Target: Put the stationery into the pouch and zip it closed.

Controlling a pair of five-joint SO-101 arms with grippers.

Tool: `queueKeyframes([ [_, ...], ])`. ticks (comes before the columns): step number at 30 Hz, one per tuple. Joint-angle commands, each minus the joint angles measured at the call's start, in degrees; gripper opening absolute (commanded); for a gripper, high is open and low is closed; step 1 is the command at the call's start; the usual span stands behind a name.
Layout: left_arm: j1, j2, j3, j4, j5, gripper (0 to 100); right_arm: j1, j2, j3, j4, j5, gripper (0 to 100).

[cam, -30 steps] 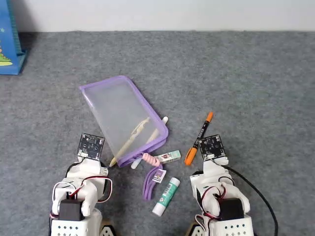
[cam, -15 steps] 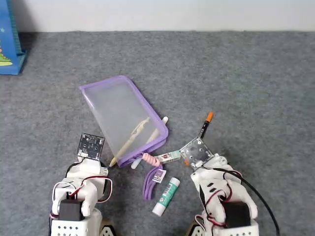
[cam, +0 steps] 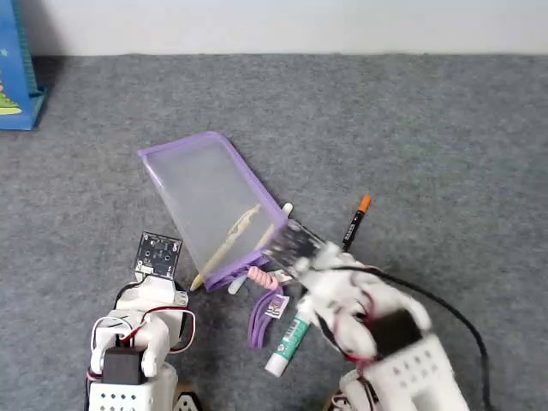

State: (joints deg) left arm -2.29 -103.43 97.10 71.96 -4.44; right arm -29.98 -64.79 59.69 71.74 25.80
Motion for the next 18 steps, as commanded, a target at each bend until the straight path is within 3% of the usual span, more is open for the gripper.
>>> queueKeyframes([
  [1,-0.44,-0.62,-0.66,0.18,0.44,1,-5.32,11.38,-6.15,-3.21,-2.99,14.3],
  [5,-0.44,-0.62,-0.66,0.18,0.44,1,-10.07,19.21,-6.15,-9.89,-6.07,23.6],
  [11,-0.44,-0.62,-0.66,0.18,0.44,1,-15.25,26.95,-6.07,-18.77,-7.74,24.2],
  [18,-0.44,-0.62,-0.66,0.18,0.44,1,-15.25,35.30,-6.15,-27.47,-8.53,24.1],
])
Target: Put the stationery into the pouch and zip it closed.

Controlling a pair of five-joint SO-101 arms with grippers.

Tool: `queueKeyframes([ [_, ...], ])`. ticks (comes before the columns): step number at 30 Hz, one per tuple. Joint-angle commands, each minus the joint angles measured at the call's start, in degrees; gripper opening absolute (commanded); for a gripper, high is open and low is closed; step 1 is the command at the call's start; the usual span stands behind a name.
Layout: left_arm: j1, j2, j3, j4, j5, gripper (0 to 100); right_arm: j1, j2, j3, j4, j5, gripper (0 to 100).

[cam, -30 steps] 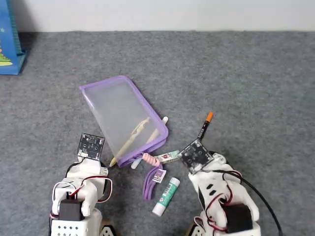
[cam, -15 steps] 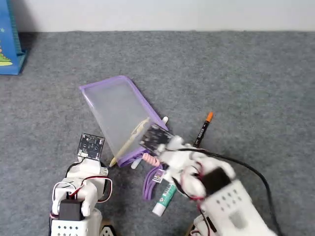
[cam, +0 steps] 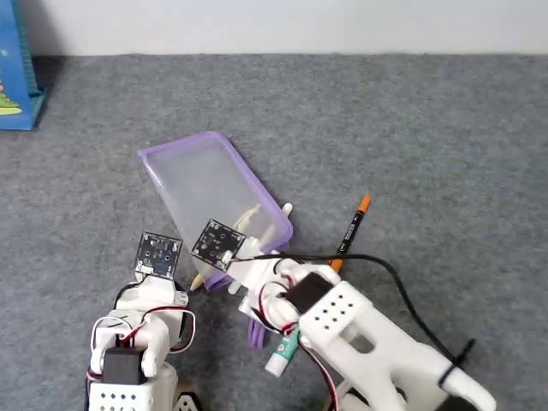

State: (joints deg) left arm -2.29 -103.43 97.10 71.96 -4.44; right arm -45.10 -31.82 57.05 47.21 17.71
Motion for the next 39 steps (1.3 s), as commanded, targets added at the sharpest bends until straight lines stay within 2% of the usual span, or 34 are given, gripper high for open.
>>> queueKeyframes([
  [1,-0.44,-0.62,-0.66,0.18,0.44,1,-0.13,3.56,-3.52,-3.91,-0.44,24.1],
  [9,-0.44,-0.62,-0.66,0.18,0.44,1,3.21,8.92,-3.69,-7.96,-0.62,22.4],
  [13,-0.44,-0.62,-0.66,0.18,0.44,1,4.62,8.84,-3.78,-7.96,-0.26,6.7],
  [15,-0.44,-0.62,-0.66,0.18,0.44,1,4.97,8.04,-3.78,-7.69,-0.26,2.4],
  [25,-0.44,-0.62,-0.66,0.18,0.44,1,4.79,-6.29,-3.69,-0.57,-0.09,0.9],
  [31,-0.44,-0.62,-0.66,0.18,0.44,1,4.62,-18.07,-3.78,6.81,3.43,0.9],
  [39,-0.44,-0.62,-0.66,0.18,0.44,1,-1.54,-27.65,-3.78,15.52,3.34,0.9],
])
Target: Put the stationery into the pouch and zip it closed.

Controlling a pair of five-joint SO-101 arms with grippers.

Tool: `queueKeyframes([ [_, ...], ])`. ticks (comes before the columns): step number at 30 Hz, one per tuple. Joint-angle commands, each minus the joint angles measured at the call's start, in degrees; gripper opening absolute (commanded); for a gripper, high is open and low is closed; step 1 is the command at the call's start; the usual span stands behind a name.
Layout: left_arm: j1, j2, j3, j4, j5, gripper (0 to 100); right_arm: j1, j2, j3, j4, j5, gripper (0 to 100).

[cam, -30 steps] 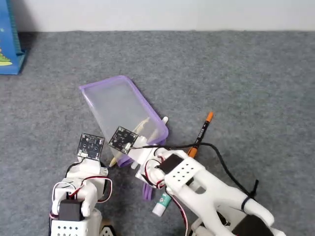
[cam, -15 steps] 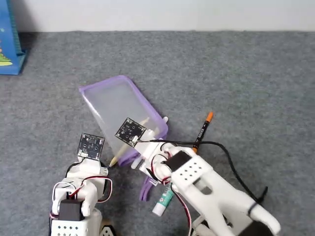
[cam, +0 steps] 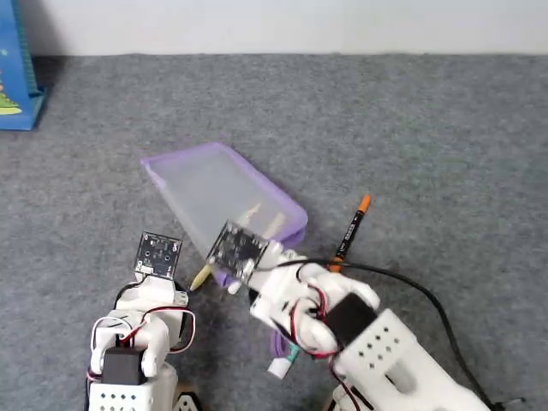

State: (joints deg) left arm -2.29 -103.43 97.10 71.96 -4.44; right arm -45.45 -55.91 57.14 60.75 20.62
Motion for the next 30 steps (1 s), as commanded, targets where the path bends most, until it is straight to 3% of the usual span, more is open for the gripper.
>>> queueKeyframes([
  [1,-0.44,-0.62,-0.66,0.18,0.44,1,-1.36,-4.09,-3.78,2.42,0.35,0.9],
  [12,-0.62,-0.62,-0.66,0.18,-0.09,1,-1.36,-4.88,-3.52,2.33,0.09,0.9],
  [17,-6.86,-0.62,-7.52,0.35,-11.08,1,-1.10,-4.88,-3.52,2.42,0.09,0.9],
  [23,-7.12,-0.62,-16.13,3.96,-3.25,1,-1.10,-5.41,-3.87,0.84,0.00,0.9],
  [30,-5.19,-0.70,-22.11,6.86,0.88,2,-1.10,-5.41,-3.87,-3.56,-1.76,0.9],
])
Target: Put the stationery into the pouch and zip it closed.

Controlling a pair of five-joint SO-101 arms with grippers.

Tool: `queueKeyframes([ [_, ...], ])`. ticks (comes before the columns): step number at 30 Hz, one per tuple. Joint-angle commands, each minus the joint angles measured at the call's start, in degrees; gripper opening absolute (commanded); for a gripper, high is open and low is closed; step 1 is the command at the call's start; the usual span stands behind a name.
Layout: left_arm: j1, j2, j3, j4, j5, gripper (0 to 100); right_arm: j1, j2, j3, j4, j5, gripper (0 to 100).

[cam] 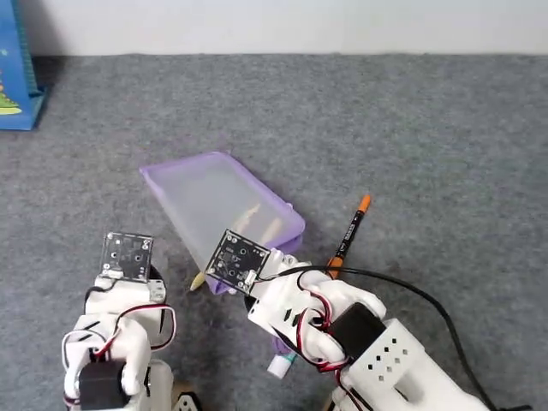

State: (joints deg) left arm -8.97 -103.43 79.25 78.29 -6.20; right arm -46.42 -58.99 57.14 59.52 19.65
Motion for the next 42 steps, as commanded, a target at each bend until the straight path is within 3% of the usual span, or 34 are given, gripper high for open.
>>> queueKeyframes([
  [1,2.29,-0.70,-4.26,0.53,3.25,2,-0.13,-2.33,-3.87,-3.03,-0.88,0.9],
  [6,9.58,-0.70,-4.35,0.44,5.36,3,0.92,-2.33,-3.87,-6.64,-0.97,0.9],
  [14,13.63,-0.70,-5.49,0.26,14.33,26,2.95,-2.33,-4.13,-9.10,-0.62,0.9],
  [23,14.24,-0.70,-11.74,4.75,13.63,26,3.03,-1.80,-7.03,-9.01,-0.53,0.9],
  [30,20.40,-0.62,-9.80,2.81,12.92,26,2.68,-1.80,-7.03,-9.01,-0.62,0.9],
  [36,18.29,-0.62,-3.12,-1.85,12.84,26,2.68,-2.24,-7.03,-8.40,-0.70,0.9],
  [42,10.29,-0.62,1.19,-7.38,12.92,26,2.68,-2.33,-7.03,-5.49,-0.62,0.9],
])
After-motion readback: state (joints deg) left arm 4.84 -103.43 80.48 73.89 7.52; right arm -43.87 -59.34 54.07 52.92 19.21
